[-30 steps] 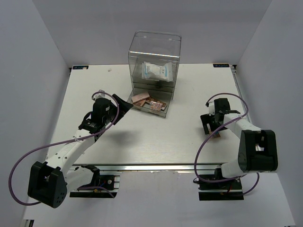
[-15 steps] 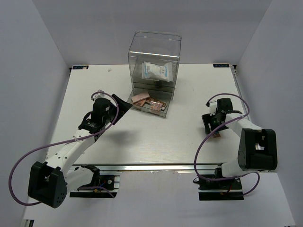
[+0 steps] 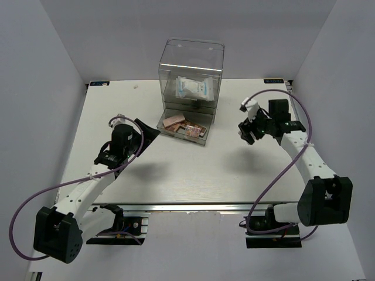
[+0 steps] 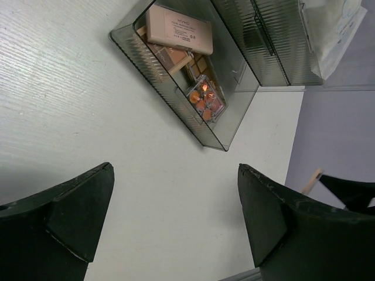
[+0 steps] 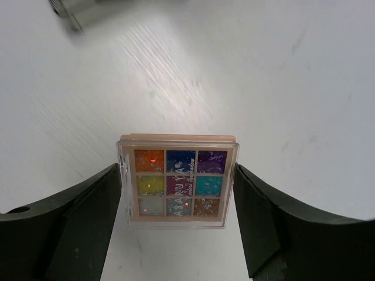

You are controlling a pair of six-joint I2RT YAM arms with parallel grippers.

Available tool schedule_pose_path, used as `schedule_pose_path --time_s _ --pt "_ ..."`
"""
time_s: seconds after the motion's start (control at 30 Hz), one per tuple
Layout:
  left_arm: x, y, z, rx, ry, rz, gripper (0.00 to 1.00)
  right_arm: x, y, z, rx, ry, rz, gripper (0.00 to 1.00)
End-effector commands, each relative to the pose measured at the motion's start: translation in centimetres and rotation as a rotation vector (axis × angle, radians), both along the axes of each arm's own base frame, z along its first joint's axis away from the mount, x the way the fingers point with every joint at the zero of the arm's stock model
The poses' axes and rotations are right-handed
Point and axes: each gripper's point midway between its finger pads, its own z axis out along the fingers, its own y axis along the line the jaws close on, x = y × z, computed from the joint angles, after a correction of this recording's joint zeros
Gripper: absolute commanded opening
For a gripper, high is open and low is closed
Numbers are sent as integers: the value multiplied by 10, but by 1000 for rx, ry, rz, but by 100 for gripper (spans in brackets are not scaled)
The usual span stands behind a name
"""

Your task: Organize the makeup

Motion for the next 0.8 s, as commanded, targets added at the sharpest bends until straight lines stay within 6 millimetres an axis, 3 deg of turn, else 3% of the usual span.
schedule_pose_path --time_s 0.0,0.03,0.1,0.13,0.17,0.2,0.23,0.3,0.33,0.37,0.57,0.67,0.77 --pt "-3 7 6 10 -27 17 95 8 50 30 64 -52 171 0" --pt "-4 8 3 10 -20 20 95 14 62 44 68 -85 193 0" --pt "-7 8 2 2 -24 20 95 14 94 47 64 -97 246 0" --pt "-9 8 -2 -5 -14 22 95 14 119 60 71 -139 297 0" --pt "-10 9 -3 -8 -15 25 95 20 128 57 51 -145 294 0" --pt "-12 9 -4 -11 -14 24 95 31 140 74 65 -195 280 2" --pt "-12 9 -3 -11 -15 25 95 35 150 77 59 -209 282 3" --pt "-15 10 -1 -7 -17 26 95 45 171 70 39 -196 289 6" --pt "-15 12 0 -3 -20 32 95 53 182 85 60 -218 291 8" --pt "-16 13 0 -2 -18 33 95 58 189 72 50 -183 295 8" --pt "-25 16 -4 -17 -19 45 95 91 214 54 17 -141 287 16" --pt "-27 17 -4 -17 -16 49 95 99 221 41 14 -103 277 27" --pt "-29 18 -6 -18 -11 49 95 107 223 35 11 -105 268 46"
